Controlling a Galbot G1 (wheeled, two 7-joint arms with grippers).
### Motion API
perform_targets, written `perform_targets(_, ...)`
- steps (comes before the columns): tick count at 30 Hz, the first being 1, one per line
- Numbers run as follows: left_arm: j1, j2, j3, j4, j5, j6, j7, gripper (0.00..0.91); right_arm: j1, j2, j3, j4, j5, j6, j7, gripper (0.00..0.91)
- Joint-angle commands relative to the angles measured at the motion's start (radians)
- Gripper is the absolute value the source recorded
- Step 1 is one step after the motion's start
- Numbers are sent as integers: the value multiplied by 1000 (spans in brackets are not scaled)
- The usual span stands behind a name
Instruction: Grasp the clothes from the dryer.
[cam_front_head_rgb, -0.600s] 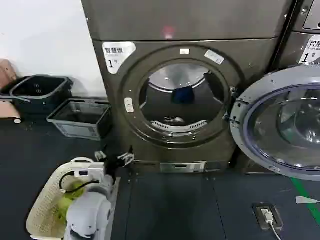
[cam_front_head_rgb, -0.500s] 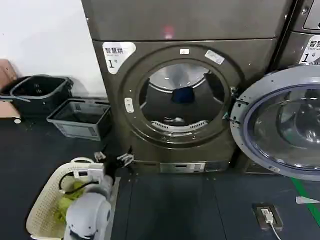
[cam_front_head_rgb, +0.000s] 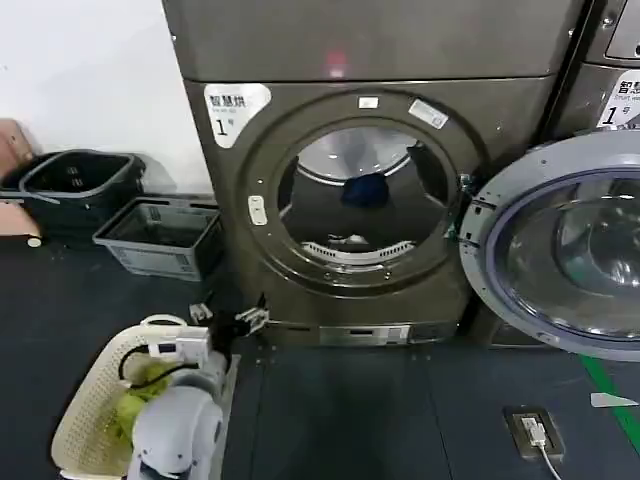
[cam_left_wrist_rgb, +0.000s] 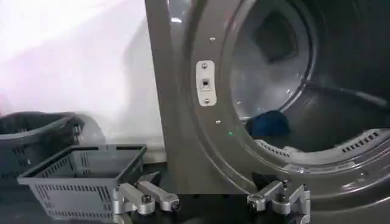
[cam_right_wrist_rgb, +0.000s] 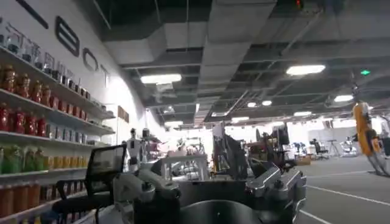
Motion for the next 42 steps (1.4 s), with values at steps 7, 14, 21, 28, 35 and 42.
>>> perform_targets(7, 2, -2, -1, 3, -3, 49, -1, 907, -1, -2, 0, -8, 2, 3, 15, 907)
perform_targets(14, 5, -2, -1, 0, -20, 49, -10, 907, -2, 0, 3, -11, 10, 2, 24, 907)
perform_targets(21, 5, -3, 0, 2, -22, 49, -10, 907, -7, 0, 5, -12, 14, 1, 26, 907)
perform_targets(28, 7, -4, -1, 1, -22, 49, -9, 907, -9, 2, 5, -16, 17, 3, 25, 907)
perform_targets(35, 9, -3, 1, 4, -21, 49, -8, 907, -9, 8, 1, -17, 21, 7, 22, 907)
perform_targets(42, 10, -2, -1, 6, -20, 49, -7, 907, -6, 12, -10, -12, 20, 10, 20, 907)
